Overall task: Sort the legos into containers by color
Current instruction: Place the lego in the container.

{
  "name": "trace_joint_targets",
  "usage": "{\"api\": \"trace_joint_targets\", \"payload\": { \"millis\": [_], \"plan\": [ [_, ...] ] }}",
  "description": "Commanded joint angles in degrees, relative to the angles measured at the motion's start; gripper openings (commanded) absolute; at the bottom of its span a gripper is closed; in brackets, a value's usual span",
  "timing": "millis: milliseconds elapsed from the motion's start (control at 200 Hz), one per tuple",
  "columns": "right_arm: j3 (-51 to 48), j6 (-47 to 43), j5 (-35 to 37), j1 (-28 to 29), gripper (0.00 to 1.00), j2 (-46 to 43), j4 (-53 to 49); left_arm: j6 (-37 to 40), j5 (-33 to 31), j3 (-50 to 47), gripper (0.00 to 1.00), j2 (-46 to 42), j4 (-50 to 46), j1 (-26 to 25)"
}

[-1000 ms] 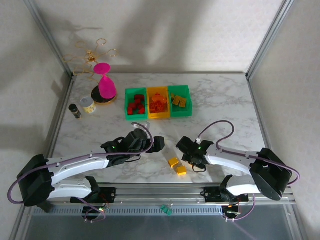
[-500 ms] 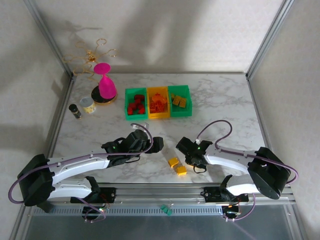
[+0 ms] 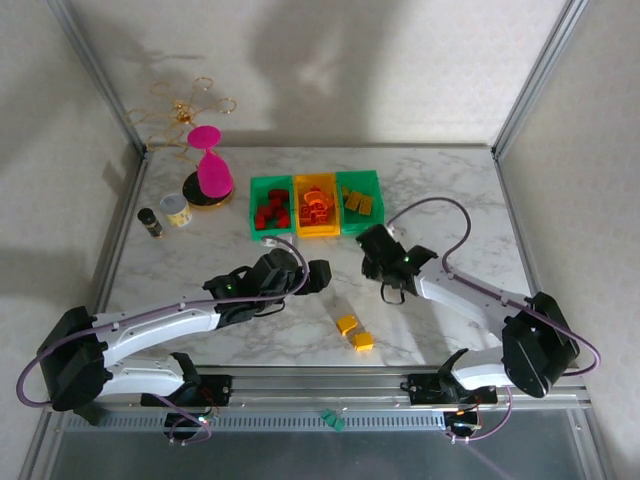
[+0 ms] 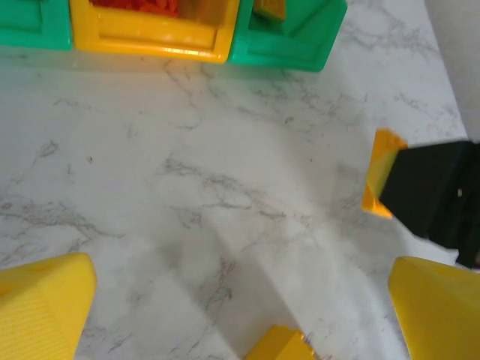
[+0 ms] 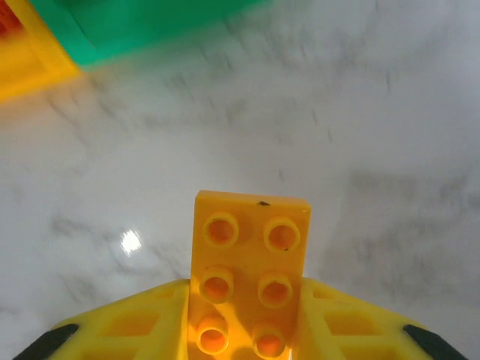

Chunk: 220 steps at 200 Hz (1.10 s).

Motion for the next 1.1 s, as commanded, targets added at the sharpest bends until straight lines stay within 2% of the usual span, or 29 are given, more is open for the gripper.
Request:
{"api": "trace_joint_targets", "payload": {
  "millis": [0, 195, 345, 481, 591, 676, 826, 1096],
  "plan": [
    [5.4, -10.3, 1.9, -3.1, 0.35, 4.4, 5.9, 0.5, -2.8, 2.7, 1.00, 0.4, -0.5, 1.3],
    [15.8, -19.3, -2.0, -7.7, 0.35, 16.4, 15.3, 0.6, -3.3, 4.0, 1.00, 0.1, 0.2, 5.1],
    [28.2, -22.7, -2.0, -10.9, 0.35, 28.4, 13.9, 0.6, -3.8, 4.6, 1.00, -0.5, -0.2, 7.2],
    [34.5, -23.9, -2.1, -12.3, 0.36, 35.2, 13.3, 0.4, -4.1, 4.0, 1.00, -1.1, -0.2, 8.3],
    [38.5, -25.4, -2.6, -13.5, 0.41, 39.2, 12.9, 0.5, -4.2, 3.5, 1.00, -1.5, 0.1, 8.8],
    [42.3, -26.4, -2.4, -14.0, 0.50, 41.8, 11.3, 0.8, -3.8, 3.5, 1.00, -1.4, 0.2, 9.4],
    [42.4, -27.1, -3.3, -14.0, 0.57, 39.3, 11.4, 0.9, -3.8, 3.6, 1.00, -2.2, -0.4, 9.6],
    [29.1, -25.8, -6.4, -11.3, 0.63, 25.9, 10.1, 0.6, -2.5, 1.5, 1.00, -3.9, -1.8, 9.0]
  ]
}}
